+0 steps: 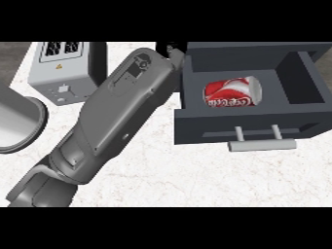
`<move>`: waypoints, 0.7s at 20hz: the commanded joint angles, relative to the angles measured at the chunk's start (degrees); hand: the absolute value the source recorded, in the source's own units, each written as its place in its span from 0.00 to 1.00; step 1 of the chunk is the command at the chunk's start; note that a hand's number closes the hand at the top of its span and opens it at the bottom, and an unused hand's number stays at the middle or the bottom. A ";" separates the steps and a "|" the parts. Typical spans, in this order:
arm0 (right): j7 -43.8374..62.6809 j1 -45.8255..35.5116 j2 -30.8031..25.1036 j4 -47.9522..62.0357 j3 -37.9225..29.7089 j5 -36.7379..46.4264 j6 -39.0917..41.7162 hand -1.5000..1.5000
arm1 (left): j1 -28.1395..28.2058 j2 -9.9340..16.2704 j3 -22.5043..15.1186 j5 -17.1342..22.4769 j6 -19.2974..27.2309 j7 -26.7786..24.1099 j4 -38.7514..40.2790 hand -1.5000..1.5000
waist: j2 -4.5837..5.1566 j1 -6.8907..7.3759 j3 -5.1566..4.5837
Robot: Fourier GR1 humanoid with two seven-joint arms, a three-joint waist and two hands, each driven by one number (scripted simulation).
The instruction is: Pick up the can, place it into the drawer and close the drawer
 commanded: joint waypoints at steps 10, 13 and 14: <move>2.44 -2.65 -1.74 -0.50 -0.11 -1.02 -1.69 0.00 | -5.77 -0.01 -9.18 12.42 2.90 -5.84 10.75 1.00 | 0.38 -1.51 0.04; 3.09 -0.98 -2.17 -2.00 -1.27 -3.38 -0.92 0.00 | -4.80 -0.01 -10.14 14.83 1.32 -5.81 12.83 1.00 | 0.38 -1.78 0.03; 4.28 -4.01 -3.92 0.17 -0.54 -2.48 -2.29 0.00 | -6.63 -0.01 -12.98 15.57 3.49 -5.28 12.78 1.00 | 0.61 -2.28 0.06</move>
